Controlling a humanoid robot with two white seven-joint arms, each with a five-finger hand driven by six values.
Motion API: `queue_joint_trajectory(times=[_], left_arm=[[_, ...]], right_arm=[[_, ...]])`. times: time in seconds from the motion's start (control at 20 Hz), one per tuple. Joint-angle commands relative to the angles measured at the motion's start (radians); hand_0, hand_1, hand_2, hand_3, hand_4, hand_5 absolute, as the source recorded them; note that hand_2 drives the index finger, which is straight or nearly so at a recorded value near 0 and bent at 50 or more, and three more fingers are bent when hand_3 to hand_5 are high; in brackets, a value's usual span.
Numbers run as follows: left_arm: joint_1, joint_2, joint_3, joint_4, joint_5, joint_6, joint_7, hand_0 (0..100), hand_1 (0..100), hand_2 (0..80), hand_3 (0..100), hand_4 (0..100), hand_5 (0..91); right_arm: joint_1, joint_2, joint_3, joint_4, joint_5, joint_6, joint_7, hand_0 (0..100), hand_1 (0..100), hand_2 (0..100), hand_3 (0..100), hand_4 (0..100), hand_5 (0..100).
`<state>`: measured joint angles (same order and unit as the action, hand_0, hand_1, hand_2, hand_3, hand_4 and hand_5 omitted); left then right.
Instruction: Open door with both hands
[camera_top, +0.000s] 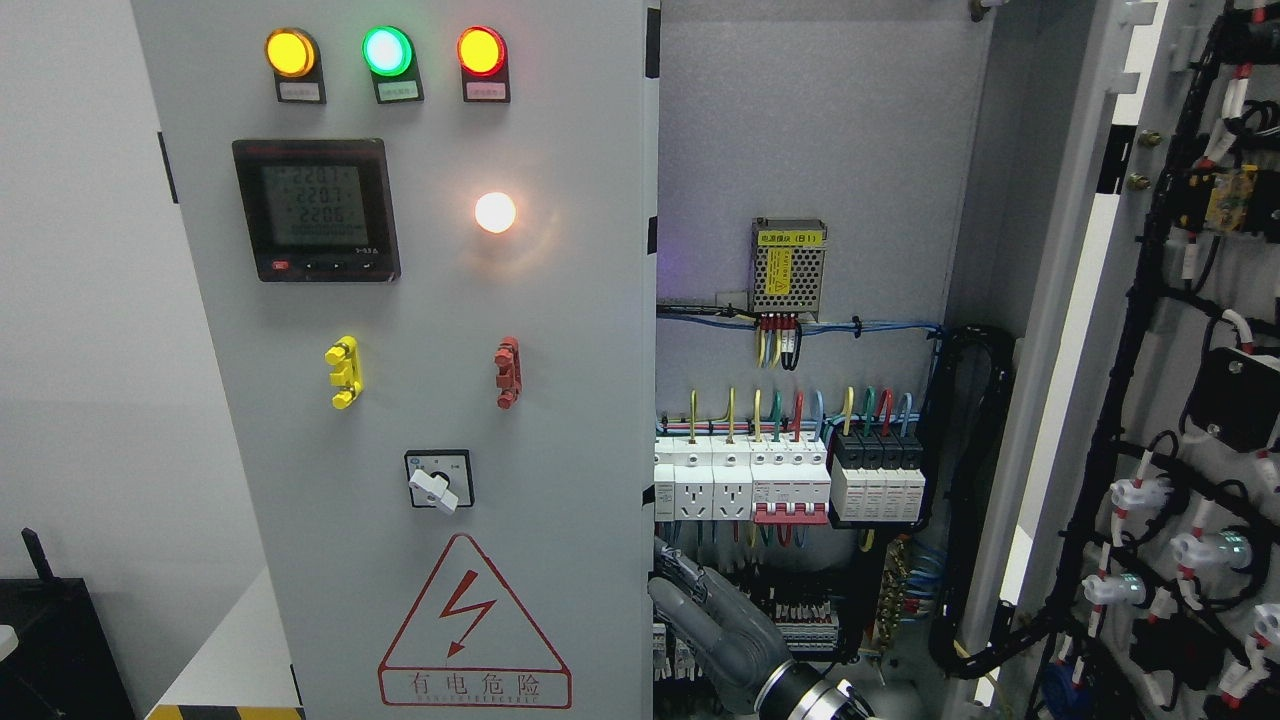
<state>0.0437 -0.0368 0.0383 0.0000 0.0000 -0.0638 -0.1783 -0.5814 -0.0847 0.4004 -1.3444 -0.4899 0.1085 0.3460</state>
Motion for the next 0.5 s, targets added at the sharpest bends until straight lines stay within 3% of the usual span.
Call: queue_joint_trajectory(times=[0.0, 0.45], left_arm=[[-0.001, 0.000, 0.000, 0.021, 0.000, -0.001, 0.000, 12, 39, 0.0, 0, 0, 0.0], [-0.001, 0.000, 0.000, 0.021, 0.000, -0.001, 0.000, 12, 39, 0.0, 0, 0, 0.0]], right_arm=[[0.000, 0.000, 0.000, -0.001, 0.001, 0.000, 0.030, 12, 39, 0, 0, 0, 0], [0.003, 0.005, 0.000, -0.009, 0.001, -0.001, 0.039, 12, 39, 0, 0, 0, 0]])
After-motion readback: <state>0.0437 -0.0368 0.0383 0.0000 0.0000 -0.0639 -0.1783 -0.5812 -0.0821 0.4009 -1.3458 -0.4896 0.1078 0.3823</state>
